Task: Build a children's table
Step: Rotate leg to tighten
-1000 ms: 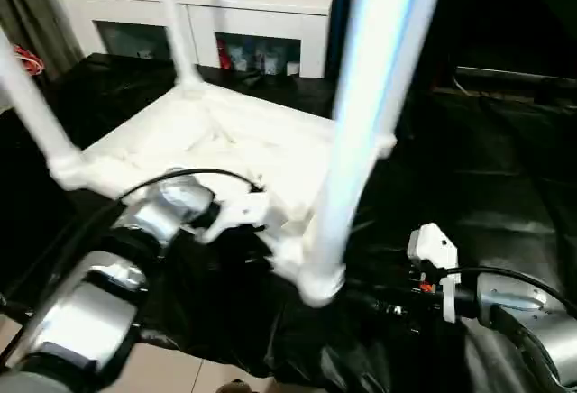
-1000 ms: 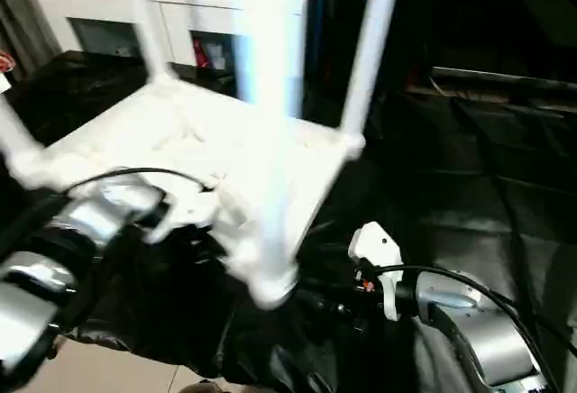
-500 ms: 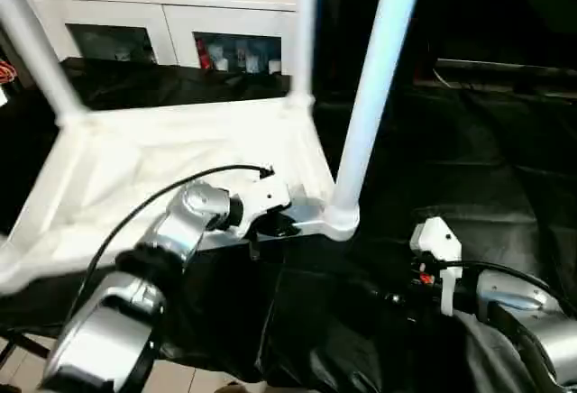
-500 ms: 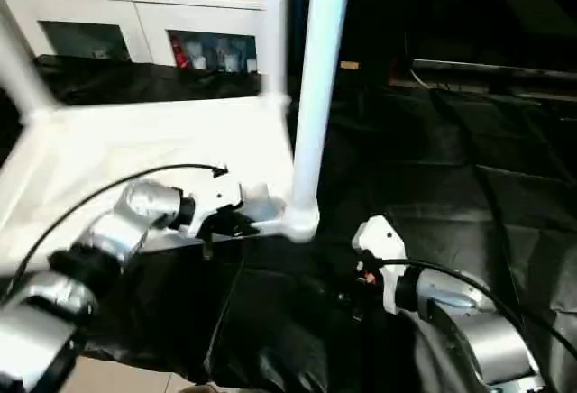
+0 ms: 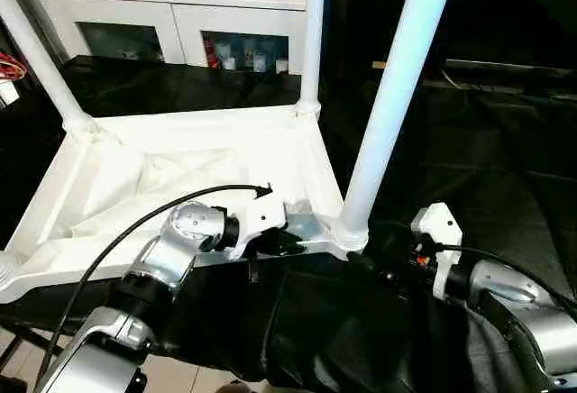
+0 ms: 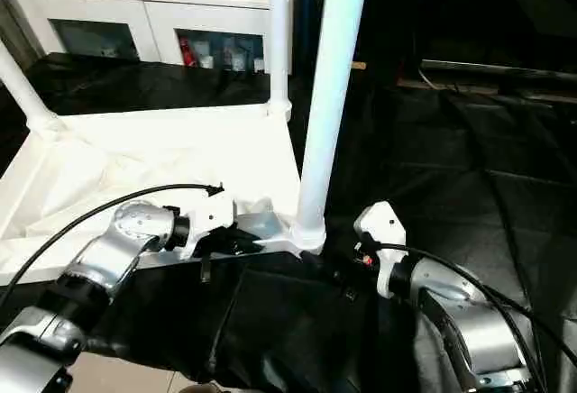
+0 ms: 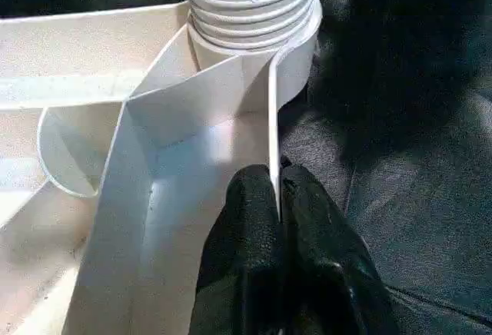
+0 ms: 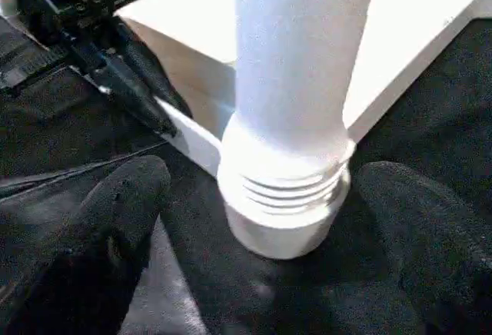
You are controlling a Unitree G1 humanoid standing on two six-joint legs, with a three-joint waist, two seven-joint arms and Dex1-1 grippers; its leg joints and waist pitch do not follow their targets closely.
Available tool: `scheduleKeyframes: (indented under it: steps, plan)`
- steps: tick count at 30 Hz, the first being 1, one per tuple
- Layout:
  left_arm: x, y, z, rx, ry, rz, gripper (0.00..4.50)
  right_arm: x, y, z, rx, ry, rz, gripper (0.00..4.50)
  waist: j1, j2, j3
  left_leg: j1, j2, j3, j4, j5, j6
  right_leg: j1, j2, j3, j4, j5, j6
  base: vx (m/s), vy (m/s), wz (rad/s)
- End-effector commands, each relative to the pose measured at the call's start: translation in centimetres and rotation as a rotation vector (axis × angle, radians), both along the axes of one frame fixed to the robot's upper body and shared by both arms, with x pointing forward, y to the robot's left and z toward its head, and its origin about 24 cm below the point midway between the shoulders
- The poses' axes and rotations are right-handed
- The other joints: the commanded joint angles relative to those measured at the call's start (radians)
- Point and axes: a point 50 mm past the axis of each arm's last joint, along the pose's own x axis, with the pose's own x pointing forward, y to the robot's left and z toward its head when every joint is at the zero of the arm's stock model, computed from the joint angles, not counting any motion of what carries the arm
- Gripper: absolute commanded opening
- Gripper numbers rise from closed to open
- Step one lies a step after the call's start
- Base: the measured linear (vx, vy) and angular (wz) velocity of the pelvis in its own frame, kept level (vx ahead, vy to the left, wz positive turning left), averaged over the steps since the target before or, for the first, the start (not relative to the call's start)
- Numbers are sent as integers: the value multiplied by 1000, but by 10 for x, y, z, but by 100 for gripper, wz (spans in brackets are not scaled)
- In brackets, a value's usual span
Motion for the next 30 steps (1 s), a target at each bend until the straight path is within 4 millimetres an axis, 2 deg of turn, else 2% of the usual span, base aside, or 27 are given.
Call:
scheduleKeyframes:
  steps: [1, 4, 6, 8, 10, 11, 14, 15, 19, 23, 26, 30]
  plan:
    - [-9, -2, -11, -9, 65, -22, 4, 6, 0, -1, -47, -23, -17, 450, -4, -17, -50, 20, 74, -33, -69, -127, 62, 27, -109, 56, -83, 19, -189, 0, 0, 0]
    - [-7, 0, -9, -45, 74, 33, 4, 19, 4, -2, -78, -62, -55, 450, -8, -23, -49, 19, 70, -31, -69, -122, 61, 28, -108, 55, -84, 20, -192, 0, 0, 0]
    - [-6, 0, -9, -50, 73, 43, 47, 21, 5, -2, -79, -69, -59, 450, -10, -20, -49, 20, 70, -31, -69, -125, 61, 28, -109, 55, -85, 9, -194, 0, 0, 0]
    - [-7, 2, -9, -51, 77, 50, 58, 24, 5, -1, -74, -76, -64, 450, -10, -24, -49, 19, 72, -31, -69, -124, 65, 29, -110, 56, -84, 11, -191, 0, 0, 0]
    - [-9, 6, -11, -33, 70, 49, 76, 26, 6, 0, -65, -77, -61, 450, -10, -19, -50, 21, 74, -32, -70, -130, 64, 27, -110, 56, -83, 16, -197, 0, 0, 0]
    - [-9, 6, -11, -33, 70, 49, 76, 26, 6, 0, -65, -77, -61, 450, -12, -25, -48, 20, 75, -32, -71, -131, 65, 27, -109, 56, -83, 21, -199, 0, 0, 0]
    - [-13, 12, -14, -10, 108, 40, 76, 27, 10, 0, -67, -89, -26, 450, -15, -26, -47, 20, 74, -31, -72, -140, 59, 27, -110, 57, -84, 13, -196, 0, 0, 0]
    - [-13, 12, -14, -10, 108, 40, 76, 27, 10, 0, -67, -89, -26, 450, -15, -30, -46, 20, 74, -31, -73, -137, 60, 28, -112, 57, -84, 10, -194, 0, 0, 0]
    - [-13, 20, -18, 29, 118, 67, 43, 27, 13, -2, -80, -103, 1, 450, -24, -31, -44, 19, 72, -30, -73, -132, 65, 29, -109, 57, -84, 22, -196, 0, 0, 0]
    - [-11, 24, -19, 58, 118, 103, 7, 29, 14, -1, -77, -105, 5, 450, -26, -32, -44, 20, 72, -30, -72, -130, 69, 29, -109, 58, -85, 19, -199, 0, 0, 0]
    - [-10, 26, -20, 85, 140, 121, 7, 30, 14, -1, -71, -103, 21, 450, -26, -30, -42, 21, 73, -31, -74, -143, 65, 28, -109, 58, -87, -10, -200, 0, 0, 0]
    - [-10, 26, -19, 86, 145, 115, 7, 31, 16, -1, -60, -93, 36, 450, -30, -30, -41, 20, 73, -31, -75, -143, 63, 28, -107, 58, -86, 1, -205, 0, 0, 0]
